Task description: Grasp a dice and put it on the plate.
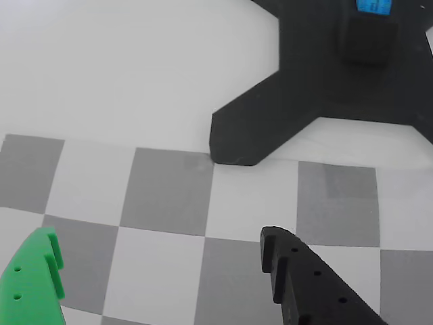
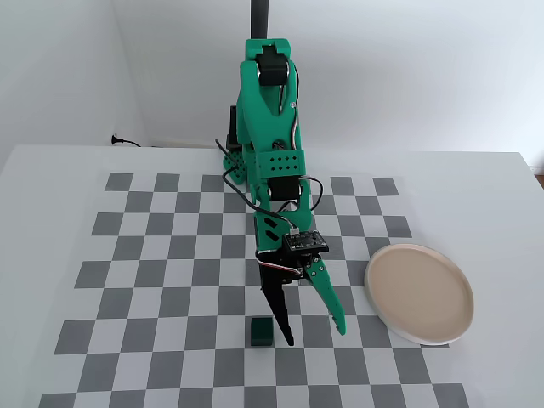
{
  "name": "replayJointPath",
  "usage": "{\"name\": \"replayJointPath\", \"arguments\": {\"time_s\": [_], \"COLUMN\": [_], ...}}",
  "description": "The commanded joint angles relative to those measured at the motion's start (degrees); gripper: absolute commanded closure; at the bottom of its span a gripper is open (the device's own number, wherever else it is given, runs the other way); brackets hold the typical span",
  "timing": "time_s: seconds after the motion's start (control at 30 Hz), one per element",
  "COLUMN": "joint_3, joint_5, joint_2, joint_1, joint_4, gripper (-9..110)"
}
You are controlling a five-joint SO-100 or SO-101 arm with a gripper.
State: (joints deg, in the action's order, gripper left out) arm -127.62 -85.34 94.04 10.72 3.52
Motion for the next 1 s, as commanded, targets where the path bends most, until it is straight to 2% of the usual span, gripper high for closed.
{"name": "replayJointPath", "arguments": {"time_s": [0.0,0.5,0.6,0.73,0.97], "joint_3": [4.6,4.3,1.1,-6.3,-6.9], "joint_5": [0.5,1.9,1.7,0.0,1.5], "joint_2": [5.4,3.0,3.9,4.4,2.8], "joint_1": [0.4,-7.4,-7.6,-7.5,-6.7], "joint_4": [0.7,1.9,3.3,11.2,10.8], "gripper": [75,77,77,77,75]}}
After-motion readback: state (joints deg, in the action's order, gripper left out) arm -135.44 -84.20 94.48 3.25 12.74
